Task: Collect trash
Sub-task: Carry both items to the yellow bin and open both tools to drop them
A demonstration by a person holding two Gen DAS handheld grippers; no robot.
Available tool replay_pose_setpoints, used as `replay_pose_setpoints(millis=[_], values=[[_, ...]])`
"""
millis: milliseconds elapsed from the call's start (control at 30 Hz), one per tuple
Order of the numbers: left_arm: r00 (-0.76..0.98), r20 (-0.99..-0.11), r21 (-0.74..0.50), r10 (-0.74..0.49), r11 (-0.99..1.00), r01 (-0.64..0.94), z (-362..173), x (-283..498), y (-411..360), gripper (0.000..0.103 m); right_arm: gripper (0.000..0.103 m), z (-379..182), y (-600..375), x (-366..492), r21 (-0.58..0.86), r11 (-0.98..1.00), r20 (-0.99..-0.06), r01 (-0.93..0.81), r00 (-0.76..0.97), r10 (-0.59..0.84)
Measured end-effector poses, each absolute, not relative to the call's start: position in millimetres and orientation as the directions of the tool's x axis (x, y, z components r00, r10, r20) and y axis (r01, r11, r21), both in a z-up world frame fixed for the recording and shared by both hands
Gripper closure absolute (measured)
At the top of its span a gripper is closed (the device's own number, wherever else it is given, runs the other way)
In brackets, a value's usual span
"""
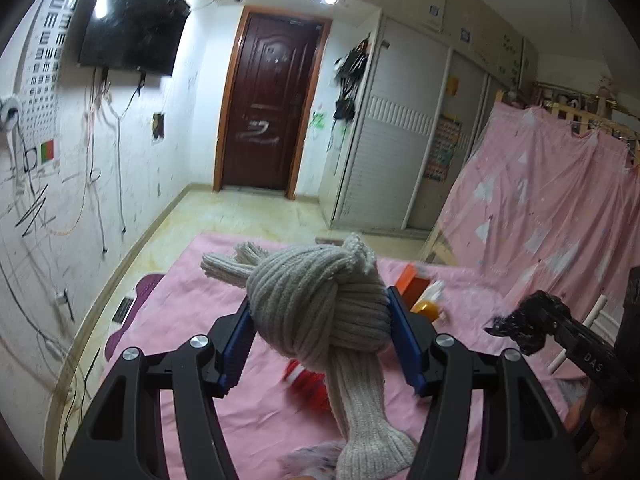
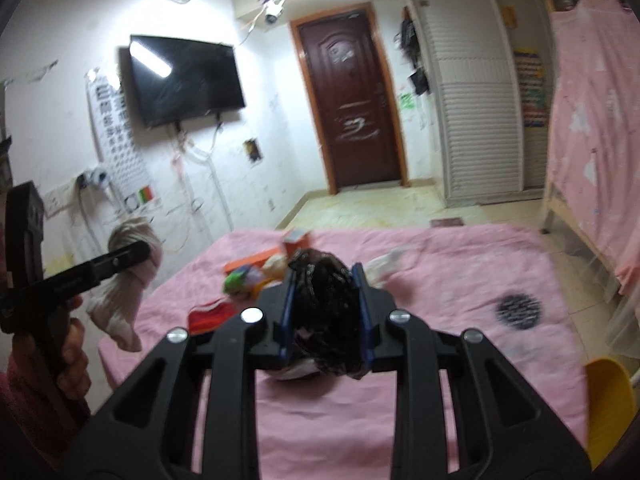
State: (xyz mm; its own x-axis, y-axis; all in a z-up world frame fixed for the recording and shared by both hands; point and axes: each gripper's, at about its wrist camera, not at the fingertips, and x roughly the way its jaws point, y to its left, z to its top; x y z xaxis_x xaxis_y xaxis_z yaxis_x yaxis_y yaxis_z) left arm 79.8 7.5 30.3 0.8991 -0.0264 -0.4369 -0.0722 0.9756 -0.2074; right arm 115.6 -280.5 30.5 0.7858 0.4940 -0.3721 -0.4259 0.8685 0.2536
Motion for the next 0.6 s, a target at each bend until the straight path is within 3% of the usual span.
replay_pose_setpoints(millis=[333,600], values=[[0.893,-0.397,-0.255,-0.214,0.960,0.117,59,111,-87,0.047,0.078,61,-383,96,0.329,0.907,-0.230,-0.262,0.909,0.346],[0.802,-0.441,-0.288,-0.403,0.910,0.299,55,138,-198,0.047,0.078,71,-445,72,0.398,0.901,-0.138,-0.172,0.960,0.244]])
